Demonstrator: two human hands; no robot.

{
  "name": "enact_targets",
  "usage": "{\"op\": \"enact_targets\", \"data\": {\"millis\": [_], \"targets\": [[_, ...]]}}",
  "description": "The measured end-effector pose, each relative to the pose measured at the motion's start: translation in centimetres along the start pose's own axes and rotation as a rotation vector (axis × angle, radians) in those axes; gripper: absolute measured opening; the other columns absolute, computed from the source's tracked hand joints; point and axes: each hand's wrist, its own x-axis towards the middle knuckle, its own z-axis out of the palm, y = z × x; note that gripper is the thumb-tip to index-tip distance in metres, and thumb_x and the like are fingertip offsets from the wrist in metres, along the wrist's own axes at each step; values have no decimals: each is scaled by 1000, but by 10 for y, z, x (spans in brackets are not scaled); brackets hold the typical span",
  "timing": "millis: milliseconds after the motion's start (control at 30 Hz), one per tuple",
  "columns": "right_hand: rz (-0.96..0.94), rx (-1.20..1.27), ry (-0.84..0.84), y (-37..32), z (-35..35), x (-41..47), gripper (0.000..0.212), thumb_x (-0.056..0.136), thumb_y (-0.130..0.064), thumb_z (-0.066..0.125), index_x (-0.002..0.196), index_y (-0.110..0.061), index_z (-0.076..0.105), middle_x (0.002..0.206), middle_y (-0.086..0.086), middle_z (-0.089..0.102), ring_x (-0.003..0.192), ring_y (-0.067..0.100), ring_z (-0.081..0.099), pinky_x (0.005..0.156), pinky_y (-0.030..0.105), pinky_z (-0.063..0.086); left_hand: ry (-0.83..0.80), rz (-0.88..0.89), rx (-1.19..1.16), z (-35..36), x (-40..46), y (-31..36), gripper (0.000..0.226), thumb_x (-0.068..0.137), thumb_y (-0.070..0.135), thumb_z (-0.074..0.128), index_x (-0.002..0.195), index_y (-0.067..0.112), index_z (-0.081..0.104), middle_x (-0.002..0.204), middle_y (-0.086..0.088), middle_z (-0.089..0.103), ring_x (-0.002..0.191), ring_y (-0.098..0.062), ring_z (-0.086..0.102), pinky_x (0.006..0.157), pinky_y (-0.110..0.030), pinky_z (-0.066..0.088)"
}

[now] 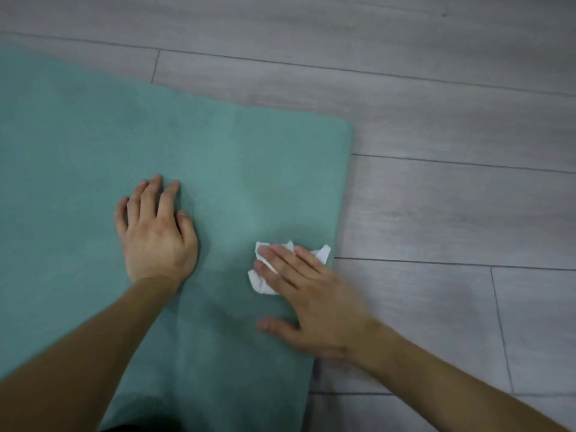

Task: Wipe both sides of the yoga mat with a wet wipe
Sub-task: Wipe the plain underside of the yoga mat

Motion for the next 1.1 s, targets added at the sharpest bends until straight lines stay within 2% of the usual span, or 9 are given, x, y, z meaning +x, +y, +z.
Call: {"op": "enact_targets", "data": {"millis": [200,333,400,533,600,733,800,933,1100], "targets": [[613,-54,50,119,-57,139,96,99,-78,11,168,-11,6,176,10,-6,163,23,-9,131,46,-6,-37,-6,9,1,-2,1,52,100,33,41,149,19,51,160,-9,45,150,-31,36,125,-53,21],[-90,40,-60,-1,-20,143,91,102,-76,31,169,-17,12,177,4,1,163,16,-5,131,42,-1,-24,7,3,0,0,-1,51,100,31,42,147,17,54,159,-9,47,148,-32,39,123,-55,25],[-170,-46,28,1,-9,138,87,103,-73,30,169,-19,15,177,2,5,163,16,1,131,42,1,-26,19,-16,1,2,-1,52,99,28,42,148,17,53,159,-9,46,148,-32,39,123,-54,25],[606,-94,68,104,-43,155,92,103,-72,19,168,-8,2,175,17,-7,163,29,-6,131,46,-5,-21,12,-2,1,-4,0,53,97,26,42,148,18,53,160,-8,45,149,-32,37,125,-53,22],[707,-58,95,104,-42,167,101,99,-78,14,166,-4,-1,174,21,-9,162,32,-8,131,48,-5,-35,9,1,1,-3,1,54,96,27,42,148,17,53,160,-9,46,150,-32,37,124,-53,23],[32,-5,90,11,-17,210,88,101,-71,21,167,-13,21,176,11,7,163,25,2,130,49,7,-97,32,14,-8,2,-2,49,101,26,44,148,18,56,159,-10,48,149,-33,40,120,-53,29],[-86,-89,72,9,-21,209,77,106,-66,24,168,-19,20,176,5,8,163,19,3,131,45,7,-167,214,37,-17,11,-21,48,102,27,46,149,18,55,158,-10,49,144,-34,44,112,-52,36],[391,-117,76,64,-35,167,87,104,-71,18,168,-11,11,176,11,0,163,25,-1,132,47,4,-299,614,39,-40,61,-84,47,102,29,50,146,16,56,147,-10,56,127,-38,54,106,-50,40],[822,-57,63,56,-34,173,103,98,-79,5,166,-2,-1,173,21,-11,162,32,-10,131,50,-2,-257,541,95,-33,147,-139,60,102,43,49,152,10,47,153,-17,48,146,-38,41,120,-53,29]]}}
